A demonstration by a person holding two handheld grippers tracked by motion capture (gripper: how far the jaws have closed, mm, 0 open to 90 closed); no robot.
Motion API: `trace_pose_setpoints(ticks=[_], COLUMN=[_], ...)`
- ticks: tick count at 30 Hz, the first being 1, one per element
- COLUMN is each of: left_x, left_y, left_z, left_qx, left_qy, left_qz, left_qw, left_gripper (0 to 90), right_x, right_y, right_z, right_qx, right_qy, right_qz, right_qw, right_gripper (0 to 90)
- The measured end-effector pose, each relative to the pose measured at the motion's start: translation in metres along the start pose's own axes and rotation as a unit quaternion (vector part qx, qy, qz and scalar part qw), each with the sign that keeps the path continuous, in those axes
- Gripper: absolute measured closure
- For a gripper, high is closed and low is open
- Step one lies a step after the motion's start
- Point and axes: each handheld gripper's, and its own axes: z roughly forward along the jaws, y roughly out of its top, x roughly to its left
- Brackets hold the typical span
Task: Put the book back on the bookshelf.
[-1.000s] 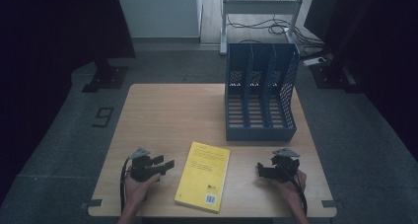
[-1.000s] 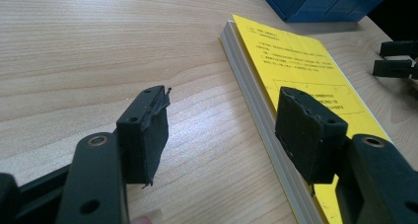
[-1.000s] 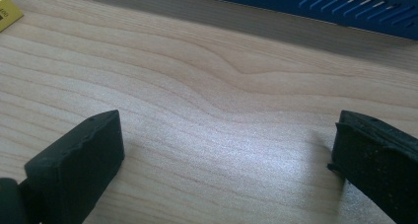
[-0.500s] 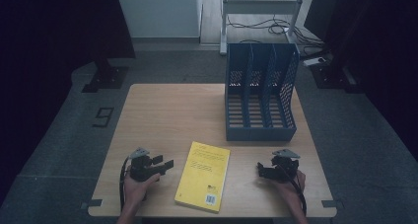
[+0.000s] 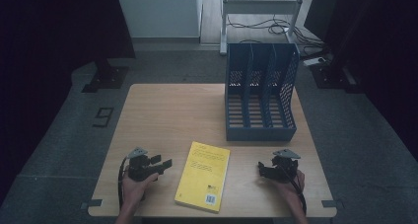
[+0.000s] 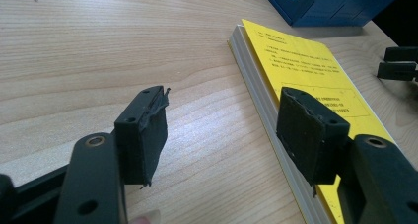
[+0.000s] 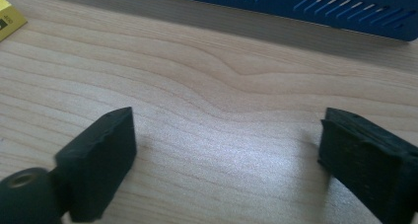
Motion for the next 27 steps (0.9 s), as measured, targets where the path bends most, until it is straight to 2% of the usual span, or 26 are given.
trace_pose_setpoints(ticks=[10,16,23,27], left_x=[0.002,0.003,0.003,0.004], left_y=[0.0,0.001,0.002,0.003], left_z=[-0.001,-0.002,-0.007,-0.008], left_qx=[-0.001,-0.004,-0.011,-0.015], left_qy=[0.001,0.0,-0.003,-0.004], left_qz=[-0.004,-0.006,-0.007,-0.01], left_qw=[1.0,1.0,0.9999,0.9998], left_gripper=[35.9,35.7,35.7,35.7], right_x=[0.003,0.009,0.025,0.036], right_y=[0.002,0.007,0.018,0.025], right_z=[-0.004,-0.011,-0.02,-0.024], right_qx=[-0.006,-0.021,-0.045,-0.056], right_qy=[0.005,0.023,0.038,0.059], right_qz=[0.005,0.012,0.008,0.01], right_qw=[1.0,0.9994,0.9982,0.9966], right_gripper=[13.2,14.2,16.0,16.2])
